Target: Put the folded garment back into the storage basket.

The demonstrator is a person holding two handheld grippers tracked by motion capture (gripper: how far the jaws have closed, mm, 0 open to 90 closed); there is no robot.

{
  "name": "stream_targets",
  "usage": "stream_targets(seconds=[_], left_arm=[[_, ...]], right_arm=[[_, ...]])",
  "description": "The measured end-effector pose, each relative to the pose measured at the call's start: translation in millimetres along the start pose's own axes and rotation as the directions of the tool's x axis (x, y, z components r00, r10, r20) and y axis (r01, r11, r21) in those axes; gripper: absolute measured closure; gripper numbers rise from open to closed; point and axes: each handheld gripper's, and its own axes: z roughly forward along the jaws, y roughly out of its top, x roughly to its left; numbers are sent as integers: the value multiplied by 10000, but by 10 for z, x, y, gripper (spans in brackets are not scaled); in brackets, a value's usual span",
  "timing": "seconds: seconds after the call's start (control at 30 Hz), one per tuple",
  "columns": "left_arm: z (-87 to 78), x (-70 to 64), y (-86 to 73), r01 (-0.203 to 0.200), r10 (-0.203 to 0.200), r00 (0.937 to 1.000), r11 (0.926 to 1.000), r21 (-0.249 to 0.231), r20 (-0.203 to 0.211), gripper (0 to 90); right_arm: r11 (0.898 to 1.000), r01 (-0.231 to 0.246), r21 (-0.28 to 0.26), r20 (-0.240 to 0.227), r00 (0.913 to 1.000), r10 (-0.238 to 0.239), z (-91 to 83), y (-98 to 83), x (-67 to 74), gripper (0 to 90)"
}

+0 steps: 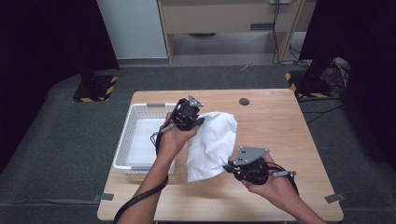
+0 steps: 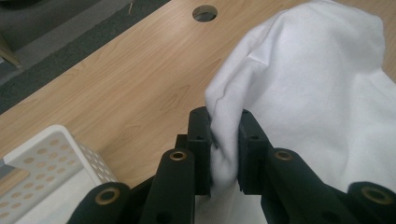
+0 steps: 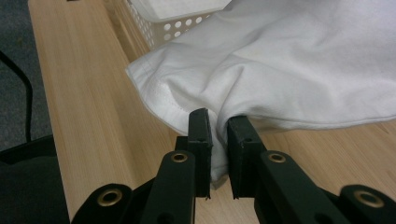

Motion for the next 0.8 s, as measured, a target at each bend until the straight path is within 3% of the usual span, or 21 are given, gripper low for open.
stream_targets(seconds=[0.8], left_arm=[[-15, 9, 34, -30, 30, 10000, 10000, -30, -13, 794]], right_arm=[[10000, -38, -17, 19, 10000, 38, 0, 11, -20, 811]])
